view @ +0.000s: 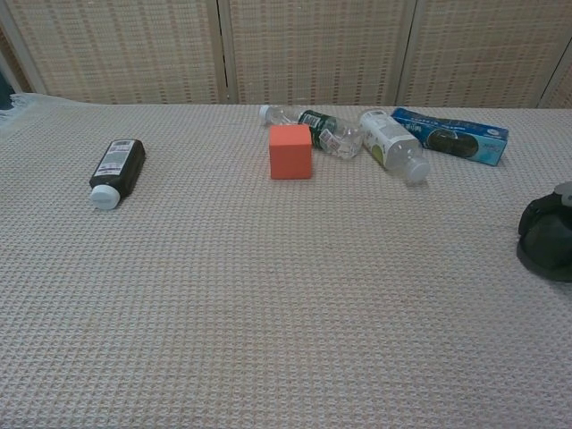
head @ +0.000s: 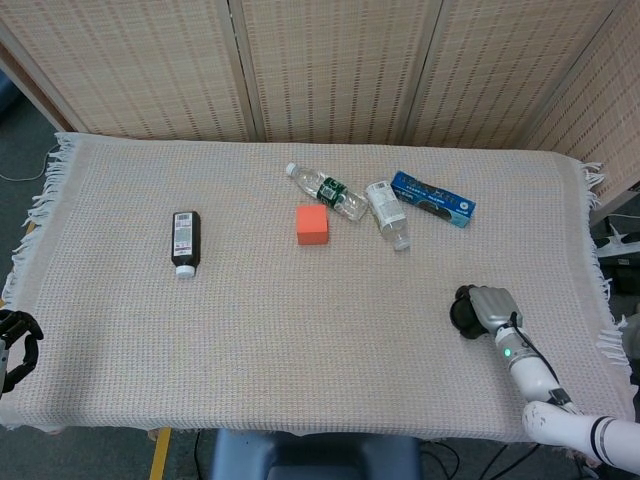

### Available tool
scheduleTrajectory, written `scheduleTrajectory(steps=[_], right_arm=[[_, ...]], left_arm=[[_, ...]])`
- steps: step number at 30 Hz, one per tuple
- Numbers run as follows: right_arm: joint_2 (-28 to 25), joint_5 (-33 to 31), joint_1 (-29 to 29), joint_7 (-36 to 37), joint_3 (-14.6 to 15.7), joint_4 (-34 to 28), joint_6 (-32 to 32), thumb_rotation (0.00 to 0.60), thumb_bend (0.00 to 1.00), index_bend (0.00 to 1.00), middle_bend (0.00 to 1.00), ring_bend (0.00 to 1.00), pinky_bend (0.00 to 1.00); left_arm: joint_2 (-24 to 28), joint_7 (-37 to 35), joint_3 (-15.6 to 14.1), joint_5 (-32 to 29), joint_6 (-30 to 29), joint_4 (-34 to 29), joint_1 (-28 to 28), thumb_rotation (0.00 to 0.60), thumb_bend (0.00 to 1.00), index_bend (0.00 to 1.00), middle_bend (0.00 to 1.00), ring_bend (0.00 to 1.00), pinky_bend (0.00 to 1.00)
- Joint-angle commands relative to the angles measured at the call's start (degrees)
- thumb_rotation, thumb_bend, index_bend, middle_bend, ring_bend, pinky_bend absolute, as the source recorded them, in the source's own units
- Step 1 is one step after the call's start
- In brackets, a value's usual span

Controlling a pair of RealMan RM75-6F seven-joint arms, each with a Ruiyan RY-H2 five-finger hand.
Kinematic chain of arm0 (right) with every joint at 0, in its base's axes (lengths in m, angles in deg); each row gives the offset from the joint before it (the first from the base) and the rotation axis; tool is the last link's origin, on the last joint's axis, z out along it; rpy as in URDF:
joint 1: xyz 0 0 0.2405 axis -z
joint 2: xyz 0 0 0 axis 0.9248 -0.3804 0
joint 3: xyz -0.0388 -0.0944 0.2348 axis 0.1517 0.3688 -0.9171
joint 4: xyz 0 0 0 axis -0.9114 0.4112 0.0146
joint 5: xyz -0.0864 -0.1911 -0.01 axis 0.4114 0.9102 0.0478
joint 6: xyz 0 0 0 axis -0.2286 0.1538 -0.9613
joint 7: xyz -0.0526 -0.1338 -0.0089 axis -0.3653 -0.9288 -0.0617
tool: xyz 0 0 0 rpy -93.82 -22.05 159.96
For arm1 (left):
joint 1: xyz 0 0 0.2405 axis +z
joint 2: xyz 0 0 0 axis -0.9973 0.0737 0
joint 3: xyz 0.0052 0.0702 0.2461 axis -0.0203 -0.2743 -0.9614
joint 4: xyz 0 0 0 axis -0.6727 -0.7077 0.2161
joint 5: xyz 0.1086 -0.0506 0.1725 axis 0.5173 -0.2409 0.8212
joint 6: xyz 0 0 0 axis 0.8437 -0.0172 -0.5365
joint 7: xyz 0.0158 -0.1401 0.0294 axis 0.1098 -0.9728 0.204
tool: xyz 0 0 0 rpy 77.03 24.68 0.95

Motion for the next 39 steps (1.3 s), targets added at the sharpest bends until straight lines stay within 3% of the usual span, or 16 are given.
scheduleTrajectory(steps=[1, 6, 14, 17, 22, 27, 33, 36, 39], right_arm=[[0.8, 1.1, 0.9, 0.2, -0.6, 0.3, 2.3, 0.6, 0.43, 0.56, 0.44, 0.52, 0.64], [2.2, 6.8, 3.2, 5.5, -3.0, 0.7, 7.2, 0.6, 0.43, 0.57, 0.44, 0.53, 0.64], [5.1, 30.5, 8.4, 27.9, -4.9, 5.1, 21.7, 0.6, 0.43, 0.58, 0.44, 0.53, 0.65], [5.6, 33.8, 9.4, 31.0, -4.6, 7.4, 24.1, 0.6, 0.43, 0.59, 0.44, 0.53, 0.65], [2.4, 28.9, 9.3, 25.2, -4.3, 4.9, 17.6, 0.6, 0.43, 0.59, 0.45, 0.53, 0.65], [-1.3, 15.4, 7.5, 8.3, -4.2, -0.6, 9.1, 0.6, 0.43, 0.62, 0.48, 0.56, 0.67], [-1.7, 0.8, 4.5, -9.9, -3.4, -3.8, 8.3, 0.6, 0.43, 0.63, 0.49, 0.57, 0.68], [-1.3, 1.4, 4.7, -6.7, -4.8, -4.8, 7.9, 0.6, 0.43, 0.63, 0.49, 0.57, 0.68], [-1.8, 8.6, 6.1, 3.3, -6.0, -5.1, 6.0, 0.6, 0.43, 0.63, 0.49, 0.57, 0.68]], left_arm=[[0.0, 0.0, 0.0, 0.0, 0.0, 0.0, 0.0, 0.6, 0.61, 0.6, 0.47, 0.36, 0.56], [0.0, 0.0, 0.0, 0.1, 0.0, 0.0, 0.0, 0.6, 0.61, 0.6, 0.47, 0.36, 0.56], [0.0, 0.0, -0.1, 0.3, 0.0, 0.0, 0.0, 0.6, 0.61, 0.6, 0.47, 0.36, 0.56], [0.0, 0.0, -0.1, 0.3, -0.1, 0.0, 0.0, 0.6, 0.61, 0.6, 0.47, 0.36, 0.56], [-0.1, 0.2, -0.1, 0.3, 0.0, 0.0, 0.0, 0.6, 0.61, 0.6, 0.47, 0.36, 0.56], [-0.1, 0.5, -0.1, 0.2, 0.1, -0.1, 0.0, 0.6, 0.61, 0.6, 0.47, 0.36, 0.56], [-0.1, 0.5, 0.0, 0.1, 0.1, -0.1, 0.0, 0.6, 0.61, 0.6, 0.47, 0.36, 0.56], [-0.1, 0.5, 0.0, 0.2, 0.0, -0.1, 0.0, 0.6, 0.61, 0.6, 0.47, 0.36, 0.56], [0.0, 0.4, -0.1, 0.2, 0.1, -0.1, 0.0, 0.6, 0.61, 0.6, 0.47, 0.36, 0.56]])
